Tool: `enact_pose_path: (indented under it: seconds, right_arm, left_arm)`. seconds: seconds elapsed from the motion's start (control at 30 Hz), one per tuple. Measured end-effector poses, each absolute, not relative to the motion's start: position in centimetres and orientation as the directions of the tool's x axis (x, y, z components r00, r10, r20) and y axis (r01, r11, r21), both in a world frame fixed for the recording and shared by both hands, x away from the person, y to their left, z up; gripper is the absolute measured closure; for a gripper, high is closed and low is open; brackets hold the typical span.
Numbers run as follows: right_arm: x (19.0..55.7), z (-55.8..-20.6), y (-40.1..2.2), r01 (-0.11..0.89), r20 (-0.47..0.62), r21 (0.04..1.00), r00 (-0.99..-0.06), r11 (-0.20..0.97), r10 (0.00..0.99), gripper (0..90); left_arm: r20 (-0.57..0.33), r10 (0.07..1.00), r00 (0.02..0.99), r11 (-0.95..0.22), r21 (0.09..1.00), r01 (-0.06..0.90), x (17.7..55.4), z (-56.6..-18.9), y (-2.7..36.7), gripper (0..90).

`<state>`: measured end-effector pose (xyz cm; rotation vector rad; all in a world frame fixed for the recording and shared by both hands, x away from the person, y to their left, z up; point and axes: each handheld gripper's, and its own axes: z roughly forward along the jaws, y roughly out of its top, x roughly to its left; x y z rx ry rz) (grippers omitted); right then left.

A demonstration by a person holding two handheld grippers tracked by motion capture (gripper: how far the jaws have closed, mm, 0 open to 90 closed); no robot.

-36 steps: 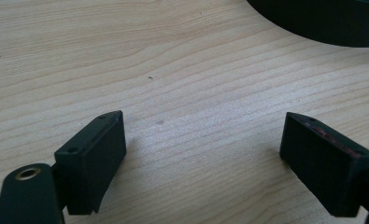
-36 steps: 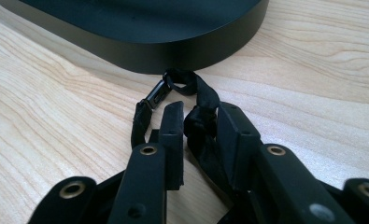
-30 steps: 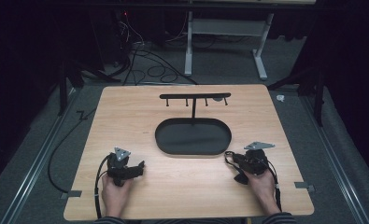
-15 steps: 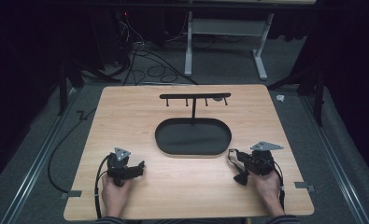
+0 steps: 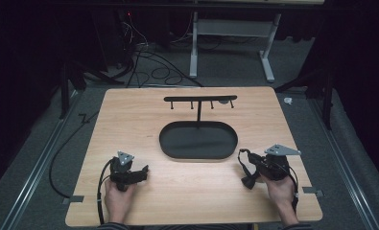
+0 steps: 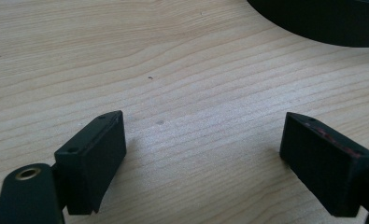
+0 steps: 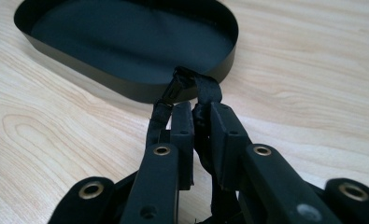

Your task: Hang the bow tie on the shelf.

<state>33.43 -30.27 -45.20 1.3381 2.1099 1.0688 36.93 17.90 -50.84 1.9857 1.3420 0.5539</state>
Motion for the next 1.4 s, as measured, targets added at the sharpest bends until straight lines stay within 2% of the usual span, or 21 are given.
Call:
enact_pose_path:
  seconds: [1.4]
  right_arm:
    - [35.3,-39.7,-28.2,0.452,0.028,0.857,-0.518,0.246,0.855,81.6]
  left_arm:
    - [-0.021,0.924,0.381,-0.247,0.728,0.64,36.9,-50.9,17.9,14.9]
